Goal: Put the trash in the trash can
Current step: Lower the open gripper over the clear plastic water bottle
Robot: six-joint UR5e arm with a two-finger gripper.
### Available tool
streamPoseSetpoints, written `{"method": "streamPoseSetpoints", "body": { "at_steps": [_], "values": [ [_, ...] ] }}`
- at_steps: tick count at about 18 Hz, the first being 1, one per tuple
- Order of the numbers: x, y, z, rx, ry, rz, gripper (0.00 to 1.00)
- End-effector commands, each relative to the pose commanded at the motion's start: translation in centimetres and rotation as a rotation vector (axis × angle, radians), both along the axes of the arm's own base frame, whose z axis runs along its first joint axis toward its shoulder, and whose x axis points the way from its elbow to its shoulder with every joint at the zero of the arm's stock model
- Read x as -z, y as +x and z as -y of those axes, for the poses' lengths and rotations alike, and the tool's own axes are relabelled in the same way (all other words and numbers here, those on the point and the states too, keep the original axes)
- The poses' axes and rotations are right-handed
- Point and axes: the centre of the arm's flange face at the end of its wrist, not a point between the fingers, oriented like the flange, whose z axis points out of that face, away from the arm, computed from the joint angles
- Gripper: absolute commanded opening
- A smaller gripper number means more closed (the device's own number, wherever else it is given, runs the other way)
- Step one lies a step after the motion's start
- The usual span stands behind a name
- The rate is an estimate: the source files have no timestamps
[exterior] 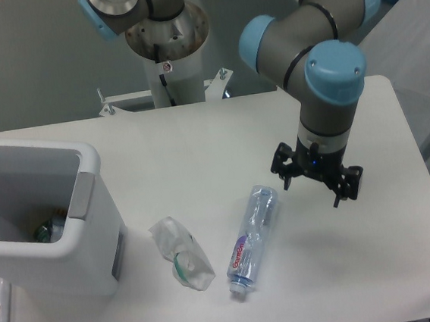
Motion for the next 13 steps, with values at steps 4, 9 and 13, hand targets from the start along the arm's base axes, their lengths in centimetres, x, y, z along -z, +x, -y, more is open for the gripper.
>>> {"method": "streamPoseSetpoints", "body": {
  "at_steps": [4,9,13],
  "values": [
    [0.2,0.3,-0.9,-0.086,0.024,0.000,1.00],
    [2.3,1.4,-3.8,-0.109,0.057,-0.004,1.00],
    [3.9,2.4,-5.6,-0.152,0.061,0.015,1.00]
  ]
}}
